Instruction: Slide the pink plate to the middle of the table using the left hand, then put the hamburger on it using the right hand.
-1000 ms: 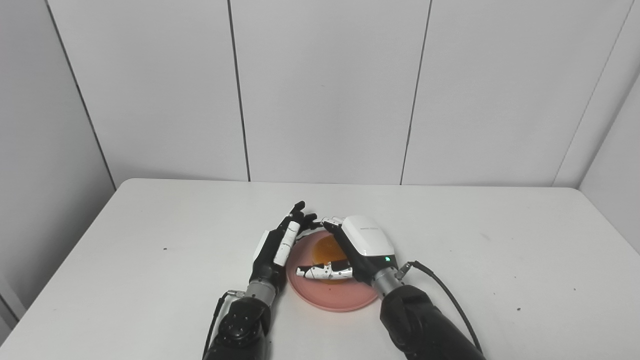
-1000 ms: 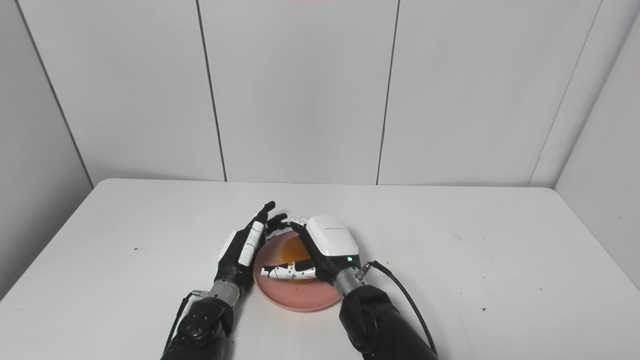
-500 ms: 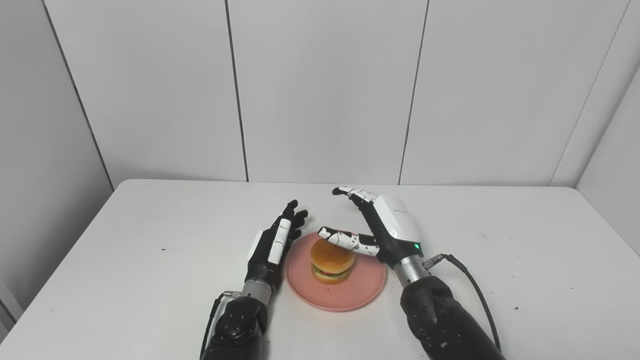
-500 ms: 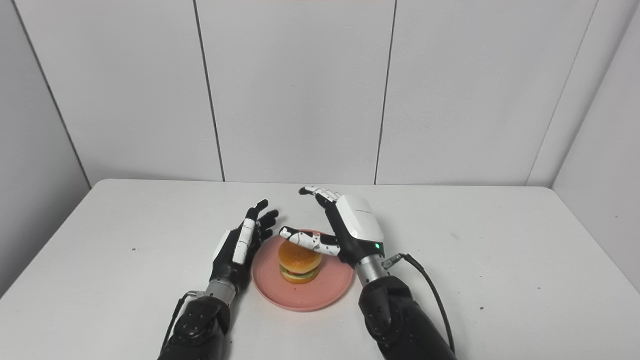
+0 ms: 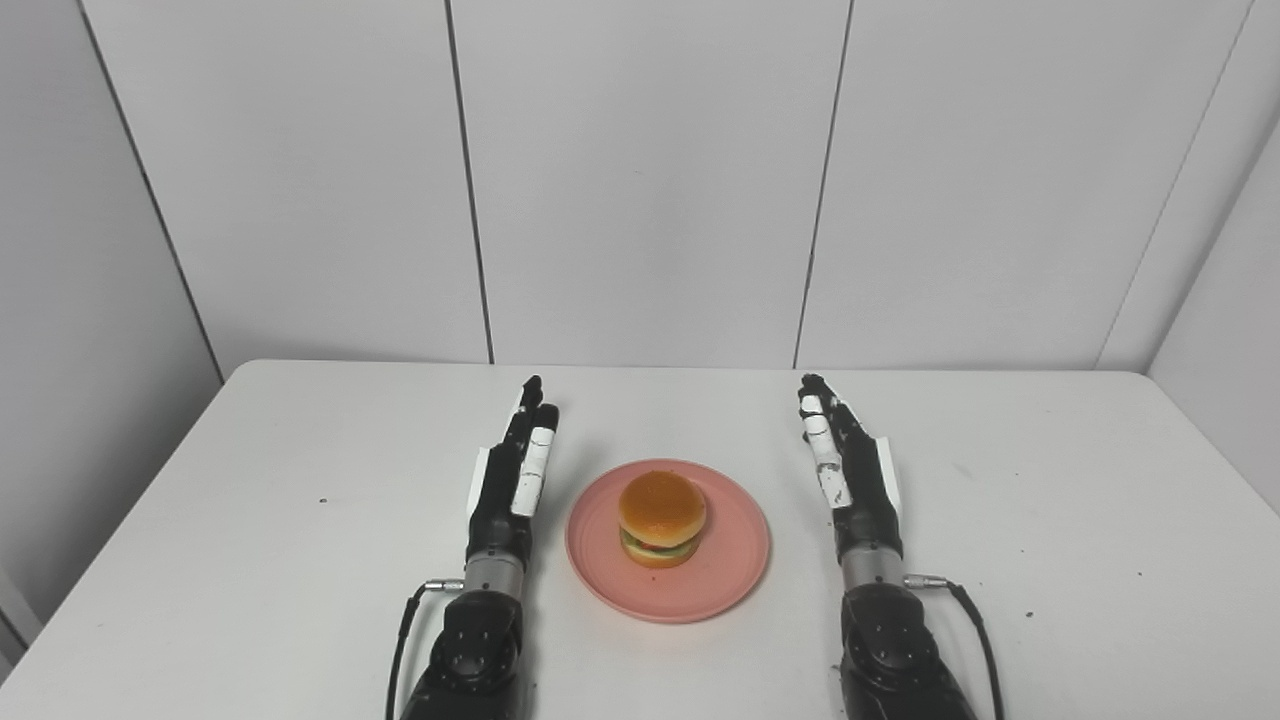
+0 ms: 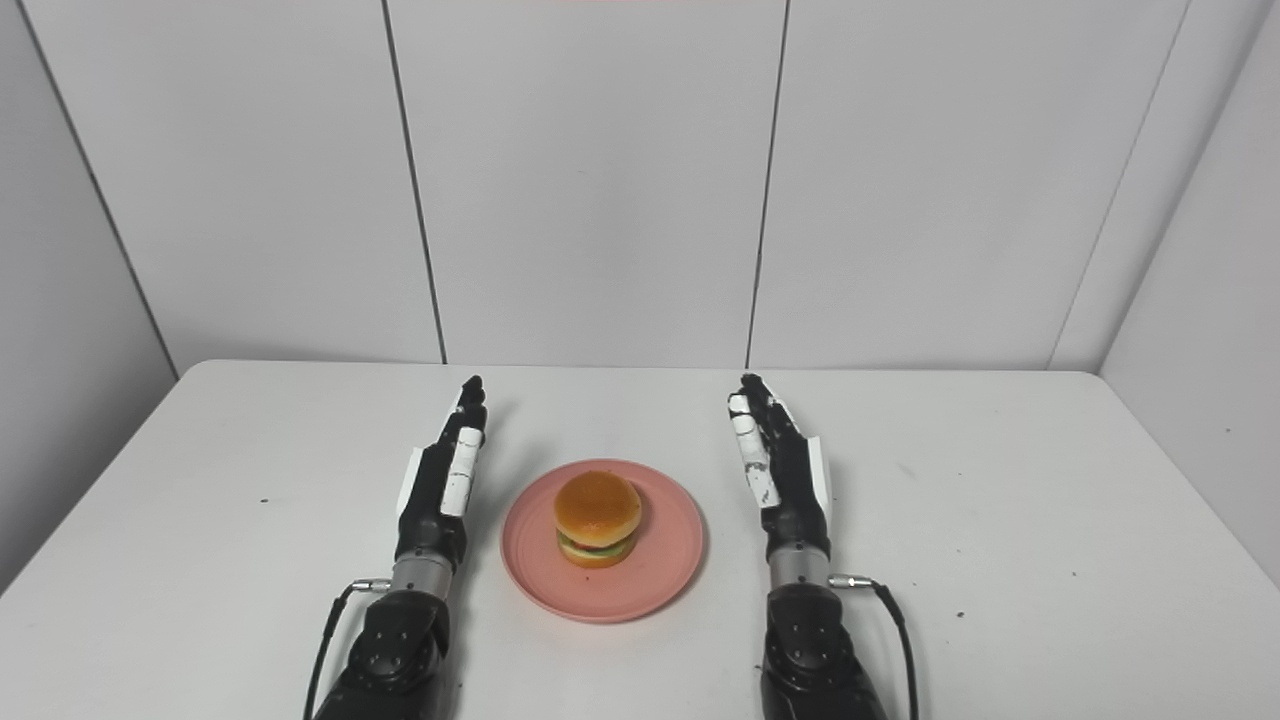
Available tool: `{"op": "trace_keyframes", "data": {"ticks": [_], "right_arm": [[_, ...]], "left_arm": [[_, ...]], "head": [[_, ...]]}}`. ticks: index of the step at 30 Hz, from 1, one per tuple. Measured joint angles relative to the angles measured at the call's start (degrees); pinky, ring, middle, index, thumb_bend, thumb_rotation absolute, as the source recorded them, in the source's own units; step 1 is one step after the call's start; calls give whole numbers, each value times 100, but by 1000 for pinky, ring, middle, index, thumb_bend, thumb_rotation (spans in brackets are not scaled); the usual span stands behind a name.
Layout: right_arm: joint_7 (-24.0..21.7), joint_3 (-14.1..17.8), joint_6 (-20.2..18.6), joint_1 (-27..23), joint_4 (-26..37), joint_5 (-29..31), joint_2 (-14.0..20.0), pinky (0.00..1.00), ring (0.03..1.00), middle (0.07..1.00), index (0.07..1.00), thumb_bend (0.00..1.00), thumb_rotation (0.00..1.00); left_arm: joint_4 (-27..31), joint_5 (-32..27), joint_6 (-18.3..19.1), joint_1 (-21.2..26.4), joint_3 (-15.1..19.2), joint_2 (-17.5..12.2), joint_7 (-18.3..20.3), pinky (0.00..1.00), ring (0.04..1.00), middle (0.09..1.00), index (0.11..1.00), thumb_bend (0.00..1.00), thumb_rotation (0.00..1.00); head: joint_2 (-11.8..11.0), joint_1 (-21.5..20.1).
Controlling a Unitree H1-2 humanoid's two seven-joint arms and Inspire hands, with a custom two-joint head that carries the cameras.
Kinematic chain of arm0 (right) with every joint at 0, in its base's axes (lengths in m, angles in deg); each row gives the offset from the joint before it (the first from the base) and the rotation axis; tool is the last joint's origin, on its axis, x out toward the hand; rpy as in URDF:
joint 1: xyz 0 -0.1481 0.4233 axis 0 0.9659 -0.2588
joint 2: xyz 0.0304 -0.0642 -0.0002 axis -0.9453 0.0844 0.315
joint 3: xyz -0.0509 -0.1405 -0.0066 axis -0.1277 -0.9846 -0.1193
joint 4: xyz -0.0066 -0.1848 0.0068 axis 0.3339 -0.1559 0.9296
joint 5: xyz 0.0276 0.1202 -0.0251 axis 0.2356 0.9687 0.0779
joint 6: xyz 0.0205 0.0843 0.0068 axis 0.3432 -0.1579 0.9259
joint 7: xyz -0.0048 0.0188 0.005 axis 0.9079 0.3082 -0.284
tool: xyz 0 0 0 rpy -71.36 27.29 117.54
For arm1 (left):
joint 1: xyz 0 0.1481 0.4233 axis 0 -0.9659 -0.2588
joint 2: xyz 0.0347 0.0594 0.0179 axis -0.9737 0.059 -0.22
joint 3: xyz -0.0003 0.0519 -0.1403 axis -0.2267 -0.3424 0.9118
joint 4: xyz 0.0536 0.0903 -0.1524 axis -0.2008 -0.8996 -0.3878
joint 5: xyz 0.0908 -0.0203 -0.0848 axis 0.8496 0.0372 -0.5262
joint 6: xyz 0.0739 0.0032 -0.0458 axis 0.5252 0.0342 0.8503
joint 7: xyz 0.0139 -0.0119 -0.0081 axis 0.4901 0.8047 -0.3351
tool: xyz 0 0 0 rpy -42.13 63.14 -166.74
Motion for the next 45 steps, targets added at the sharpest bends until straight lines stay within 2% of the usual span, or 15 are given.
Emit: {"op": "trace_keyframes", "data": {"ticks": [1, 3, 5, 6, 8, 13, 19, 22, 23, 24, 25, 26, 30, 34, 45], "right_arm": [[-34, 45, 0, 13, -22, 133, -28, 953, 912, 905, 901, 803, 1000], [-121, 134, -2, 19, -88, 322, -57, 936, 913, 911, 906, 821, 1000], [-182, 250, -9, 17, -109, 529, -76, 920, 909, 915, 913, 826, 1000], [-208, 297, -11, 16, -108, 620, -83, 924, 911, 919, 918, 827, 1000], [-251, 357, -14, 15, -108, 775, -94, 926, 914, 923, 919, 832, 1000], [-345, 386, -14, -5, -157, 888, -98, 941, 931, 929, 920, 838, 1000], [-395, 365, -14, -36, -215, 867, -95, 940, 925, 924, 919, 839, 1000], [-395, 343, -14, -46, -243, 806, -85, 943, 926, 922, 915, 843, 1000], [-395, 341, -14, -46, -245, 794, -85, 945, 922, 912, 905, 845, 1000], [-395, 342, -14, -46, -245, 787, -85, 945, 922, 912, 905, 845, 1000], [-397, 342, -14, -47, -246, 785, -82, 952, 923, 911, 903, 841, 1000], [-403, 342, -14, -48, -249, 786, -77, 955, 924, 911, 903, 840, 1000], [-424, 307, -14, -75, -307, 753, -57, 959, 925, 910, 898, 850, 1000], [-456, 274, -14, -93, -342, 746, -41, 966, 924, 905, 891, 846, 1000], [-458, 243, -14, -105, -374, 709, -28, 978, 925, 910, 889, 834, 1000]], "left_arm": [[-15, 10, 0, 8, 1, -5, -62, 747, 987, 980, 927, 921, 976], [-26, 12, -1, 13, 0, -6, -134, 677, 988, 978, 928, 906, 976], [-83, 56, -15, 40, -14, -22, -161, 689, 983, 977, 930, 900, 975], [-105, 69, -26, 49, -22, -38, -161, 731, 986, 979, 932, 902, 974], [-144, 82, -31, 71, -37, -73, -160, 684, 982, 976, 935, 926, 973], [-274, 81, -28, 136, -49, -108, -160, 670, 1000, 981, 940, 927, 968], [-294, 23, 155, 156, -33, -118, -125, 789, 1000, 995, 957, 940, 968], [-305, -6, 221, 163, -32, -127, -101, 667, 983, 985, 946, 955, 956], [-306, -31, 247, 164, -32, -131, -99, 783, 978, 978, 940, 939, 955], [-306, -37, 264, 164, -33, -137, -98, 783, 978, 978, 940, 939, 955], [-306, -38, 269, 164, -36, -140, -98, 875, 979, 975, 939, 940, 956], [-306, -38, 273, 164, -38, -141, -98, 907, 979, 974, 938, 940, 956], [-305, -37, 280, 164, -41, -143, -99, 926, 972, 971, 939, 930, 953], [-306, -30, 280, 163, -58, -146, -101, 824, 967, 974, 940, 939, 962], [-353, -19, 270, 180, -74, -148, -109, 978, 997, 978, 951, 940, 970]], "head": [[0, 0], [0, -9], [0, -9], [0, -9], [0, -9], [9, -18], [18, -62], [26, -70], [26, -70], [26, -70], [26, -70], [26, -70], [26, -70], [18, -70], [9, -79]]}}
